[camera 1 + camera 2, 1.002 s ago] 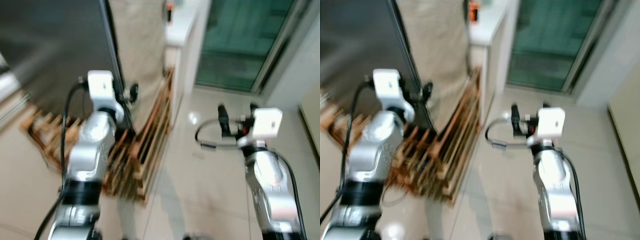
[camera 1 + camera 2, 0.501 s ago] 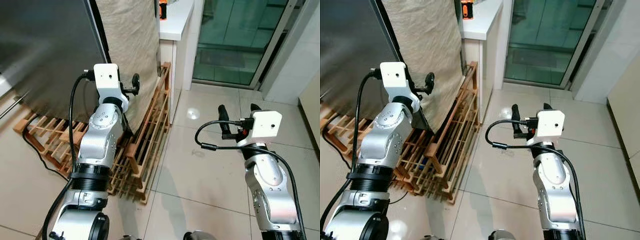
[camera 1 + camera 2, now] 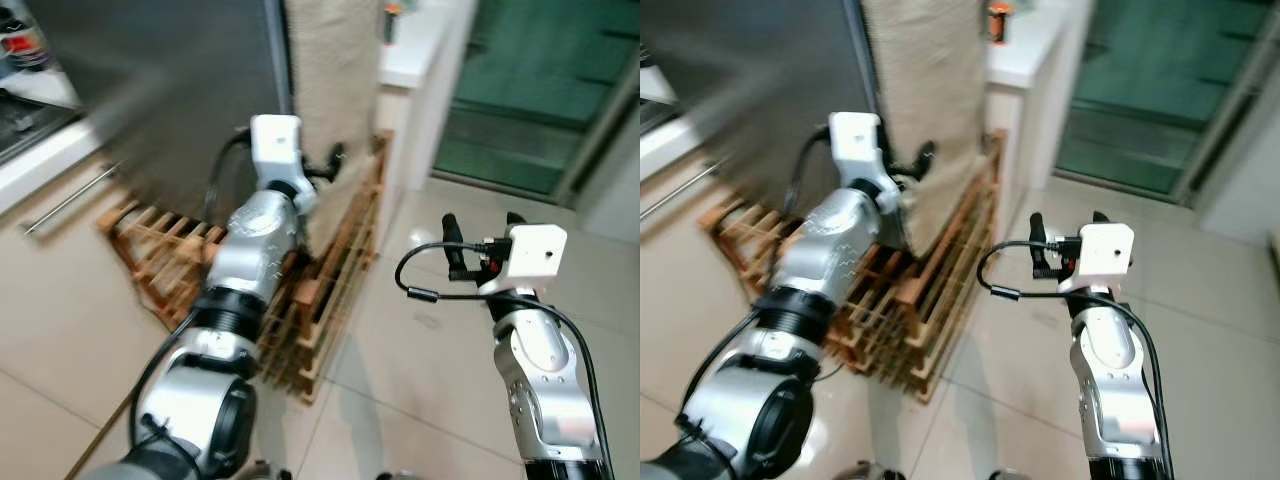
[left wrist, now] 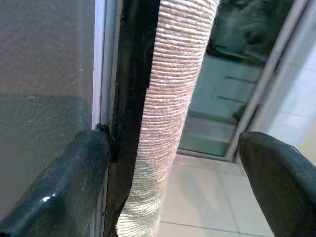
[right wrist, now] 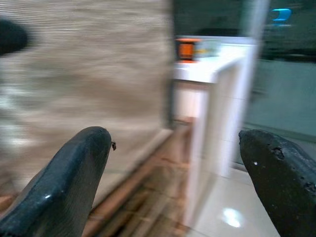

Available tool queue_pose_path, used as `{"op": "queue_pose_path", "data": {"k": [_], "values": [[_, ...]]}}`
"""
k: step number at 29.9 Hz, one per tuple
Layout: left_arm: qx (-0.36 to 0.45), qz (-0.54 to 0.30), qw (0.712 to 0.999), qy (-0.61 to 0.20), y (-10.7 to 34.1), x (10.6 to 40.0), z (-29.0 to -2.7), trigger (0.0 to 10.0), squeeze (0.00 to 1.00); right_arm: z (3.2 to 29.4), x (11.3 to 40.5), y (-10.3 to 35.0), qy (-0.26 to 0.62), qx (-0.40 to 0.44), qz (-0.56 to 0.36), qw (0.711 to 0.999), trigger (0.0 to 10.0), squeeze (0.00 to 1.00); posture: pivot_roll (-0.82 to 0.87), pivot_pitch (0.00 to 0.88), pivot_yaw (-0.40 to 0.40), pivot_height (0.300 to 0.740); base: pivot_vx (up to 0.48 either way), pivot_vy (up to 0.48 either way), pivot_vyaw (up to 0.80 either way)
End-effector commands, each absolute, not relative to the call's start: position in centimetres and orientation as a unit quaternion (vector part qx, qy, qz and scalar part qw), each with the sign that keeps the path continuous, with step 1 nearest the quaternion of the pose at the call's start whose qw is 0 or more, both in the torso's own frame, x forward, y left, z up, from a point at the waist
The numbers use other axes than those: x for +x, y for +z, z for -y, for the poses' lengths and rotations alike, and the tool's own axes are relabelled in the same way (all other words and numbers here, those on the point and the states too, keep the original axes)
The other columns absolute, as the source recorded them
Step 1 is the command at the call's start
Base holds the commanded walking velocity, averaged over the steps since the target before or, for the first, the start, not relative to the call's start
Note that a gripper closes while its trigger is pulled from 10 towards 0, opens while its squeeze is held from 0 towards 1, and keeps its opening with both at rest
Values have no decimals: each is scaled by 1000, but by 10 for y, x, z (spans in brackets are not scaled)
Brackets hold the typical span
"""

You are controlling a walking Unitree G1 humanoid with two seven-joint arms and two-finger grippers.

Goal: Restocking fridge

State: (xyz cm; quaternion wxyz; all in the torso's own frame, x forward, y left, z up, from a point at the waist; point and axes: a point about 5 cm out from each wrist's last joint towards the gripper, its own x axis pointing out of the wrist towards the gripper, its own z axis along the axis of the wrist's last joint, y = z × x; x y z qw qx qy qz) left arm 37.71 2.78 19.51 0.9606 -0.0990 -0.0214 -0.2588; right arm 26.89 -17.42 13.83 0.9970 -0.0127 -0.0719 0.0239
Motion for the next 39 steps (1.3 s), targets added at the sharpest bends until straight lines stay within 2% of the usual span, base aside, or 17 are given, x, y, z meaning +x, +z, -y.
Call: {"op": "queue_pose_path", "data": {"k": [1,4,7,10,11,12,15,17,20,22,25,26,27,29,32,37,39], "values": [[-98,54,914,-389,220,360,29,10000,0,172,260,135,38,-12,69,997,10000,0,-233,0,55,740,0,0,0],[-129,70,865,-479,234,338,68,10000,0,177,250,123,34,-20,48,998,10000,0,-253,0,56,740,0,0,0],[-159,83,797,-576,244,307,97,10000,0,180,247,122,29,-25,44,998,10000,0,-273,0,59,740,0,0,0],[-167,96,761,-620,250,292,105,10000,0,181,247,122,26,-26,44,998,10000,0,-276,0,57,740,0,0,0],[-199,101,740,-634,259,289,98,10000,0,182,247,124,23,-26,45,998,10000,0,-271,3,54,740,0,0,0],[-217,100,738,-631,262,292,92,10000,0,183,247,124,22,-26,44,998,10000,0,-261,5,51,740,0,0,0],[-233,105,745,-616,268,301,74,10000,0,182,247,122,25,-26,41,999,10000,0,-252,8,50,740,0,0,0],[-223,114,766,-592,266,310,56,10000,0,180,248,122,26,-26,42,998,10000,0,-244,11,50,740,0,0,0],[-200,109,856,-464,246,341,-6,10000,0,179,253,124,19,-23,46,998,10000,0,-210,20,53,740,0,0,0],[-179,100,905,-372,229,354,-46,10000,0,180,256,125,12,-21,48,999,10000,0,-191,22,52,740,0,0,0],[-163,82,947,-263,209,360,-92,10000,0,182,262,126,6,-14,49,999,10000,0,-170,21,49,740,0,0,0],[-169,71,961,-206,200,361,-115,10000,0,184,265,126,0,-8,48,999,10000,0,-155,21,48,740,0,0,0],[-169,71,961,-206,200,361,-115,10000,0,184,265,126,0,-8,48,999,10000,0,-155,21,48,740,0,0,0],[-167,58,980,-92,182,352,-164,10000,0,187,272,126,-6,4,45,999,10000,0,-122,23,42,740,0,0,0],[-170,57,983,-23,171,328,-203,10000,0,186,280,127,0,12,42,999,10000,0,-82,25,32,740,0,0,0],[-105,55,993,0,166,305,-222,10000,0,181,288,126,15,20,39,999,10000,0,-43,29,21,740,0,-384,556],[-90,41,994,43,160,295,-229,10000,0,172,296,127,33,23,40,998,10000,0,-15,27,12,740,0,-480,653]]}}
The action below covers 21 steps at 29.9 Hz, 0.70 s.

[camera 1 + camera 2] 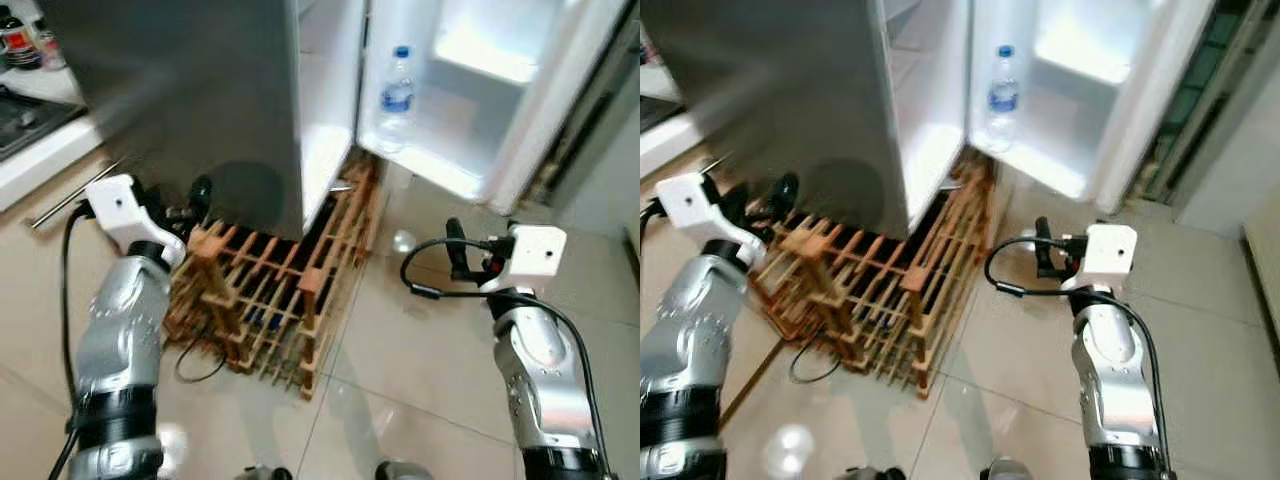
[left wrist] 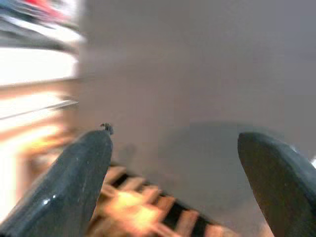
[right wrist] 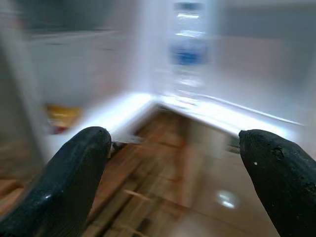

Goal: Restocking fridge

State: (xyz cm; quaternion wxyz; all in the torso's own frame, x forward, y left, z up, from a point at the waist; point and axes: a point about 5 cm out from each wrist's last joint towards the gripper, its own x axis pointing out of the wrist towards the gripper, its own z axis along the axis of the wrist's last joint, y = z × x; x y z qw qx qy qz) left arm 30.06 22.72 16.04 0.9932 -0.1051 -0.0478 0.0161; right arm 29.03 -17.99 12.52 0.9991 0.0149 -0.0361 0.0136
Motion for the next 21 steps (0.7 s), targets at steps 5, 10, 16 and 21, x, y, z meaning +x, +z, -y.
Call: {"op": "queue_pose_path", "data": {"k": [5,10,16,21], "values": [[-72,9,991,113,151,290,-232,10000,0,163,304,129,52,25,42,997,10000,0,-6,17,11,740,0,-480,641],[-51,-48,985,155,134,291,-227,10000,0,157,310,131,67,25,44,996,10000,0,-13,12,17,740,0,-469,615],[-42,-75,983,161,128,300,-220,10000,0,155,309,128,75,22,44,996,10000,0,-53,0,31,740,0,-462,590],[-33,-85,984,152,125,304,-212,10000,0,155,308,128,78,18,44,996,10000,0,-68,1,36,740,0,-93,562]]}}
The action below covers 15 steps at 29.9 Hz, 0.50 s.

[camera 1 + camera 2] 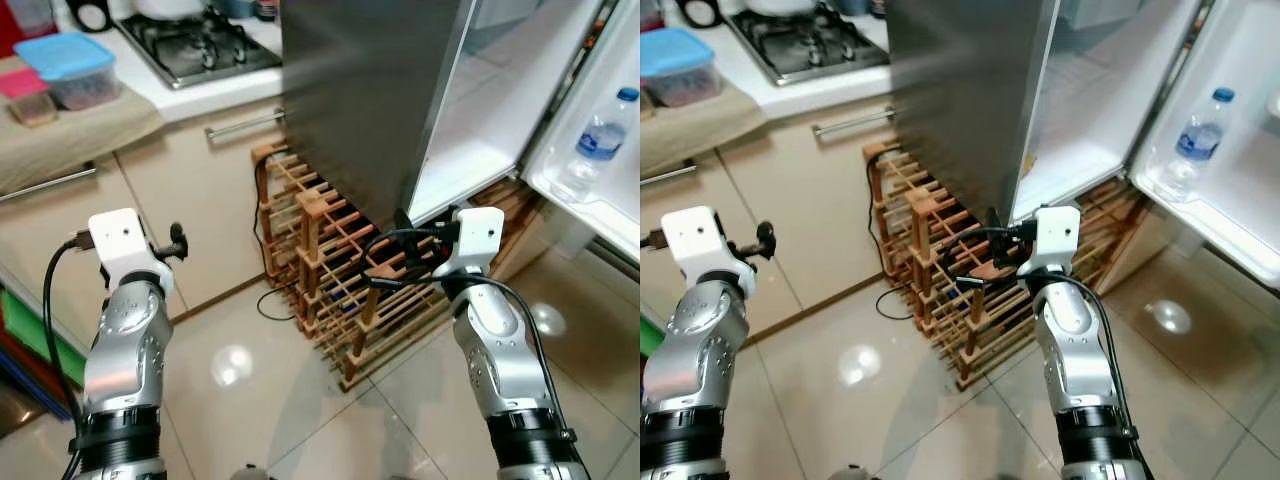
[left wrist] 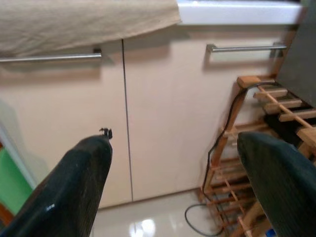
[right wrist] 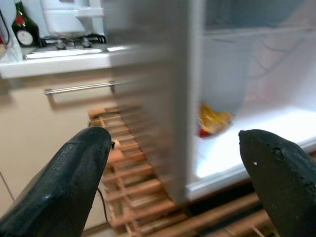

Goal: Restocking fridge

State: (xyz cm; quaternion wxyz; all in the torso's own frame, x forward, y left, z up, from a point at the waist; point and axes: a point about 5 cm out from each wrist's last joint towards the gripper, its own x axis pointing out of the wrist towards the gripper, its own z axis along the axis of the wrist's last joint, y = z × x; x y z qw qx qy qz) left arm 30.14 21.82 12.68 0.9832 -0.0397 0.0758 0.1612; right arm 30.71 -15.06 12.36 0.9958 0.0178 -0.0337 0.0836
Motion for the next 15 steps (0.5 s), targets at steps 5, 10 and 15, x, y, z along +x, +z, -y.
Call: {"op": "queue_pose_path", "data": {"k": [5,10,15], "values": [[113,-41,987,106,135,305,-202,10000,0,160,307,124,74,40,32,996,10000,0,-63,13,31,740,0,0,532],[129,-17,989,65,142,306,-185,10000,0,160,305,116,77,60,13,995,10000,0,-52,17,26,740,0,0,494],[80,-30,994,63,137,301,-186,10000,0,154,307,113,89,57,5,994,10000,0,-31,31,11,740,0,0,468]]}}
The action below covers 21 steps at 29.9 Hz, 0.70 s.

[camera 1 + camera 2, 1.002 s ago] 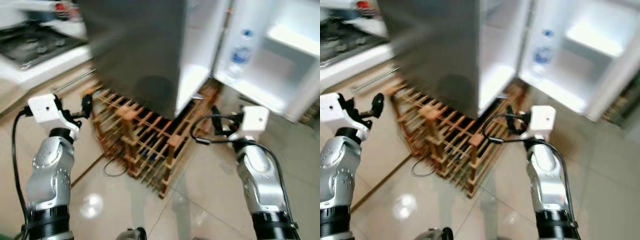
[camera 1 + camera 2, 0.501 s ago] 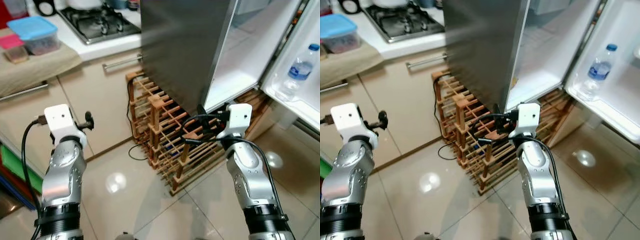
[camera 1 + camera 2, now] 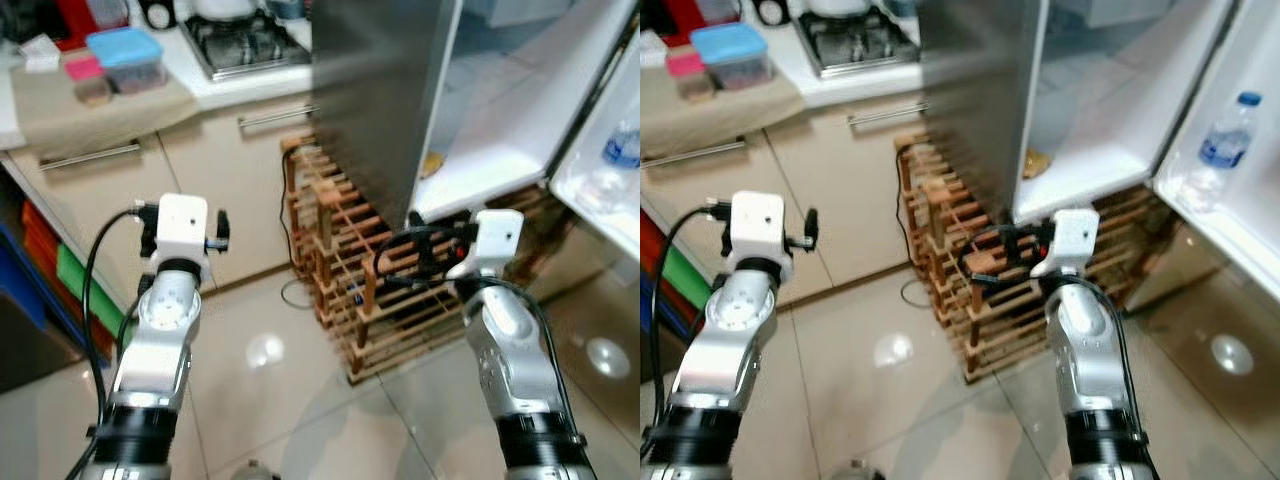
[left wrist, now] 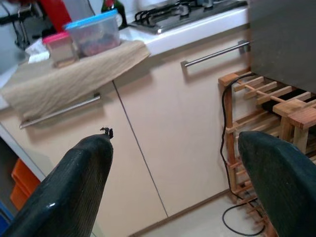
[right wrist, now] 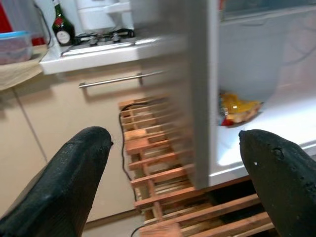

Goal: Restocking fridge

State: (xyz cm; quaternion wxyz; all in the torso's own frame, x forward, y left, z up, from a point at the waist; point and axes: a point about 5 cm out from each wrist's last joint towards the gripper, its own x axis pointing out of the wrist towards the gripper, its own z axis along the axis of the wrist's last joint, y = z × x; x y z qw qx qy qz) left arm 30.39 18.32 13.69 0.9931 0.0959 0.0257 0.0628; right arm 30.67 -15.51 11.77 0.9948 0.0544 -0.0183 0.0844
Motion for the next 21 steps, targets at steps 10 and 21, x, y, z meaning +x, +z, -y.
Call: {"op": "queue_pose_path", "data": {"k": [10,21], "values": [[51,-27,995,78,137,297,-188,10000,0,141,310,117,116,61,9,991,10000,0,-14,49,-3,740,0,0,486],[-28,-24,999,26,137,299,-167,10000,0,142,303,118,112,62,14,992,10000,0,-47,91,-37,740,0,0,545]]}}
